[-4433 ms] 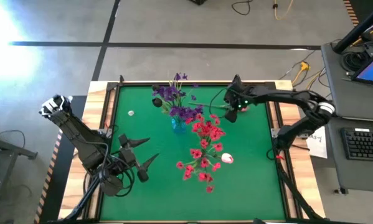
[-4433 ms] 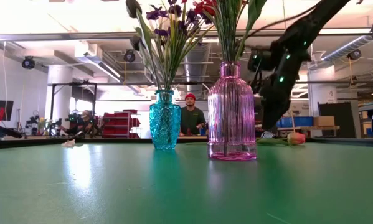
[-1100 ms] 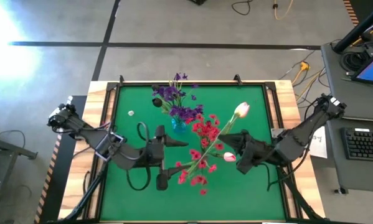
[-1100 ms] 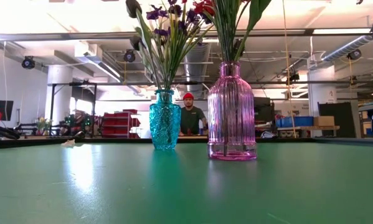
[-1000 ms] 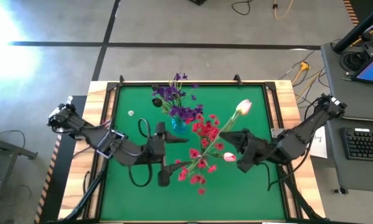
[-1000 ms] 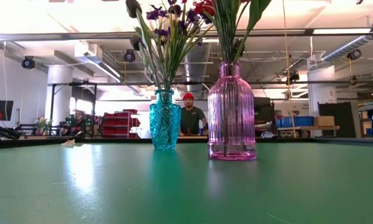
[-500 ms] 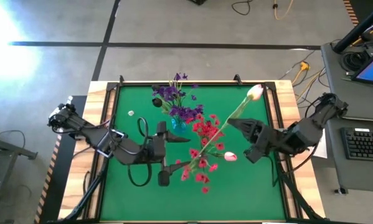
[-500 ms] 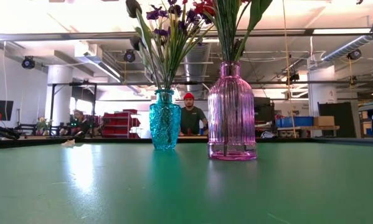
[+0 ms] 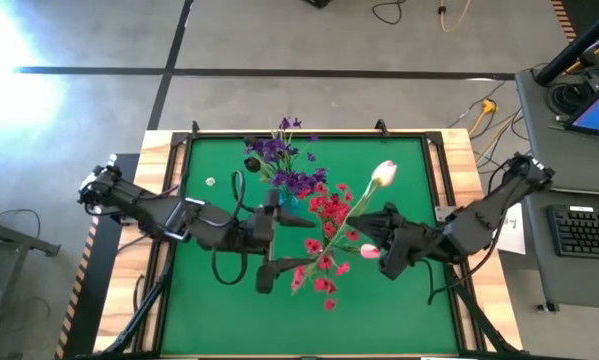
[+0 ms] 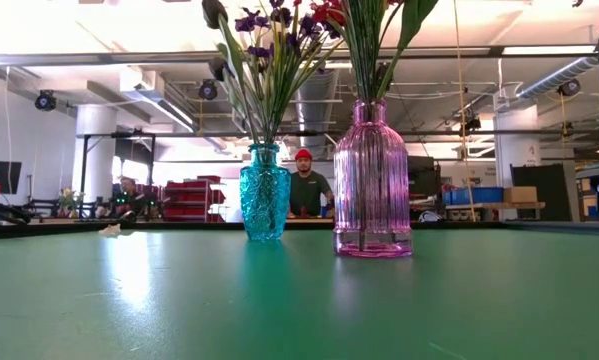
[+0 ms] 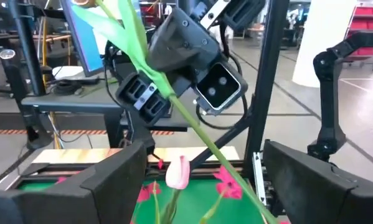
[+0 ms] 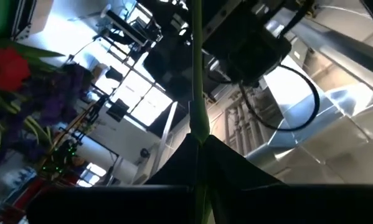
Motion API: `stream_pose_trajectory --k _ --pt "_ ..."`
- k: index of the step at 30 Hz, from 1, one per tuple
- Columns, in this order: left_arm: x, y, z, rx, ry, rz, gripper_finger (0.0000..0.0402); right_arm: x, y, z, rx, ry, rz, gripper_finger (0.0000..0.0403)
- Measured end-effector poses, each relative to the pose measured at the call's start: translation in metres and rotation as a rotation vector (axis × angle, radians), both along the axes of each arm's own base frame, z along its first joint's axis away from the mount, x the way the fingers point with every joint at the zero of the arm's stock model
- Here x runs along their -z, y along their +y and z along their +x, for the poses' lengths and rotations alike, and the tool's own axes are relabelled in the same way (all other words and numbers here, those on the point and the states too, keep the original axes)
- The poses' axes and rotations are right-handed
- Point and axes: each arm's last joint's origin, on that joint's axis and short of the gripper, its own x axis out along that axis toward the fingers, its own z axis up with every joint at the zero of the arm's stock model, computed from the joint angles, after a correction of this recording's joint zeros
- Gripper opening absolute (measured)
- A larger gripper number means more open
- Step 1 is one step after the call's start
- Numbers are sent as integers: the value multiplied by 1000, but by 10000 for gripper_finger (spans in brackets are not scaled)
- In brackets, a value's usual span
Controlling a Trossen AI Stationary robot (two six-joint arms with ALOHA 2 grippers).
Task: Sort flowers into vase by color
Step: Put the pink tulip into the purple vase
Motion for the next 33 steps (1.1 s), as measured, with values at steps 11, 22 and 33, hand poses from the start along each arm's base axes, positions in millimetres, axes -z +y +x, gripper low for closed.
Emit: stream_pose_trajectory --k 11,22,33 --pt "10 3 16 1 4 -32 307 1 -4 9 9 -13 -15 12" --pt "17 1 23 -22 30 -124 210 -1 -6 10 0 -34 -12 13" --pt "17 2 23 -23 32 -123 12 -4 -6 9 -9 -74 113 16"
